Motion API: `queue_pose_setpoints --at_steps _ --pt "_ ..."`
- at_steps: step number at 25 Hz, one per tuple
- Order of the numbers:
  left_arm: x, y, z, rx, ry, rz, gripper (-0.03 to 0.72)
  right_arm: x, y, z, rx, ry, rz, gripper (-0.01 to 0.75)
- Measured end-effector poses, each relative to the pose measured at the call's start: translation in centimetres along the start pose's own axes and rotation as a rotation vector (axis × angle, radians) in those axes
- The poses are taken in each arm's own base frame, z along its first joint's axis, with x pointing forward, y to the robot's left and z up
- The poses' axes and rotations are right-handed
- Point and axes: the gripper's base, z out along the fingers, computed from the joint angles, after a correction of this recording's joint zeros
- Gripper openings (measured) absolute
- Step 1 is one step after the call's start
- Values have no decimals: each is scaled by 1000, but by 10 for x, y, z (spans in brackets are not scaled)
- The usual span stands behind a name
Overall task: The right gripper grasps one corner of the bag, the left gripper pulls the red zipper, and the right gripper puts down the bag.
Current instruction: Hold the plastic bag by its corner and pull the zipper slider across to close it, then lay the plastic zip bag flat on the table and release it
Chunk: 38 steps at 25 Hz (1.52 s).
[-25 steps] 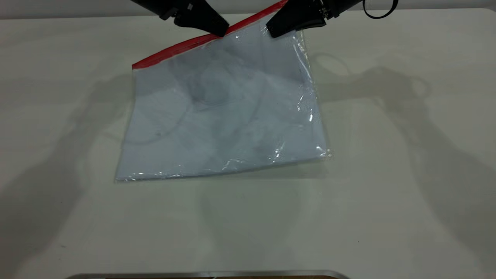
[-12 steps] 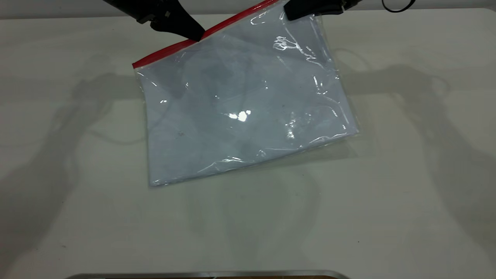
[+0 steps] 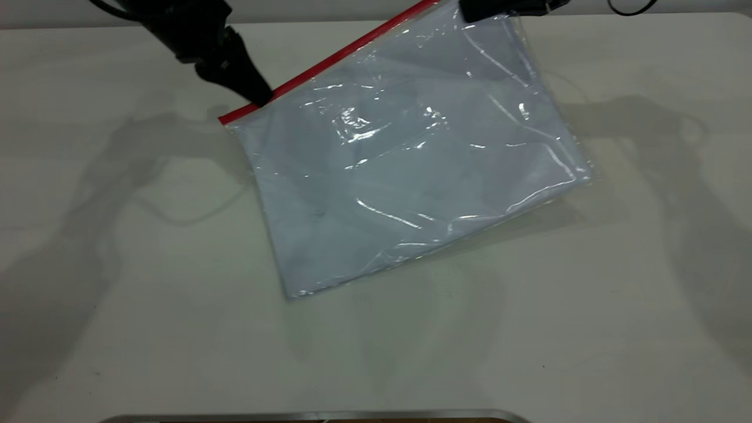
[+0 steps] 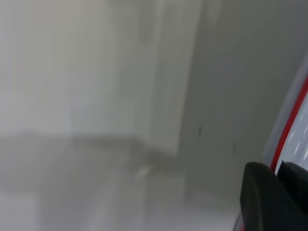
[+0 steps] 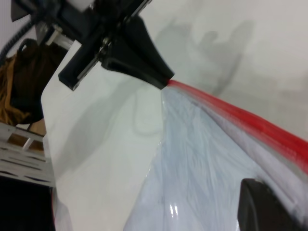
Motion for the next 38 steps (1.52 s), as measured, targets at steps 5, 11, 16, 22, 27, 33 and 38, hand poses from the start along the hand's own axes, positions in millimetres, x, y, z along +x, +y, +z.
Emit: queue_pose_setpoints --at_steps 5,11,16,22,27,33,38 --pt "3 1 0 -8 28 4 59 1 -6 -11 13 -16 11 34" --pt "4 1 0 -9 34 -3 61 1 -8 -13 16 -19 13 34" --pt "8 1 0 -4 79 -25 65 1 -8 -14 15 -20 13 34" --pt "10 1 -1 -8 98 -59 67 1 -7 -13 12 -18 12 34" --pt "7 1 -1 4 56 -90 95 1 -8 -14 15 -16 0 47" --pt "-14 -4 -19 14 -79 -144 328 -1 -9 -17 61 -4 -27 254" --pt "-49 -20 -73 -43 -206 -108 526 -6 -2 -26 90 39 -66 497"
